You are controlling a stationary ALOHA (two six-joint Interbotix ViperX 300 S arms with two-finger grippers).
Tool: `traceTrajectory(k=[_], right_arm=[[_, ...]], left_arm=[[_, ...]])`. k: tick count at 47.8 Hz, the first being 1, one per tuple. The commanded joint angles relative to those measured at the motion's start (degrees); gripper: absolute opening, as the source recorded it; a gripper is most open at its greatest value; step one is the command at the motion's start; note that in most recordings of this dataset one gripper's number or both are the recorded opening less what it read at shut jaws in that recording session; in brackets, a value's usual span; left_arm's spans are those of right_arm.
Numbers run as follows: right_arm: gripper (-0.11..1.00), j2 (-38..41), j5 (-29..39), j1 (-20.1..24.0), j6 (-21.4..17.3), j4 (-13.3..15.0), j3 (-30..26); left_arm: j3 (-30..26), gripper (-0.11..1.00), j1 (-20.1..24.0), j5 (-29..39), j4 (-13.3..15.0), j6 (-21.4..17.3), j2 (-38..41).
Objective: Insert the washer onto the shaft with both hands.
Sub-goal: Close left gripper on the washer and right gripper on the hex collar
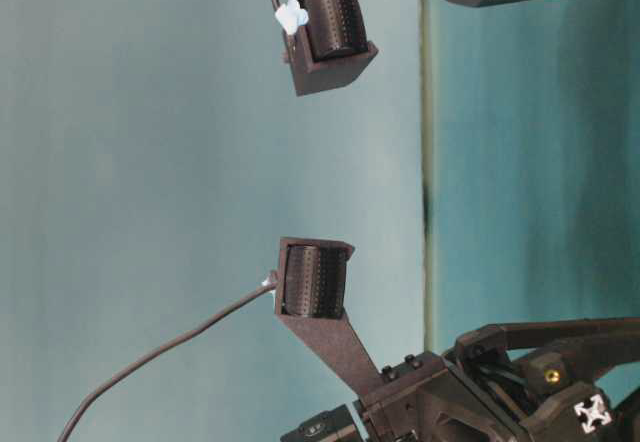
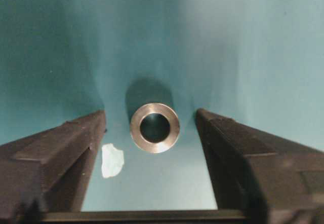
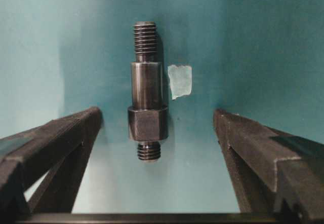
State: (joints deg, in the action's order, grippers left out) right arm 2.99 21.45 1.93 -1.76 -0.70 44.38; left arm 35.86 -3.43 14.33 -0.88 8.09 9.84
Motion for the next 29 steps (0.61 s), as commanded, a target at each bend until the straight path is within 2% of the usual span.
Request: traceTrajectory(k=[1,10,13,17,29], right_arm=[[0.52,0.4,-0.3,0.0,0.0,-0.2,-0.4],[0.14,0.4,0.0,0.0,0.0,-0.2,-0.5],[0.06,0.4,0.0,0.0,0.0,-0.2,-0.5],[0.0,0.6,0.0,0.0,0.0,-0.2,-0.5],[0.0,0.9,0.0,-0.1,0.1,-0.2,-0.5]], left_arm=[[-0.4,0.69,-0.3,-0.2,0.1,0.1,0.1],[-0.4,0.38,-0.3,-0.2,0.1,0.0,0.0],[-0.3,0.36,-0.4,-0.2,0.1,-0.2,0.0],[-0.3,0.36,-0.5,-0.2,0.1,-0.4,-0.1],[-0.4,0.36,-1.1,-0.2,0.1,-0.6,-0.1]])
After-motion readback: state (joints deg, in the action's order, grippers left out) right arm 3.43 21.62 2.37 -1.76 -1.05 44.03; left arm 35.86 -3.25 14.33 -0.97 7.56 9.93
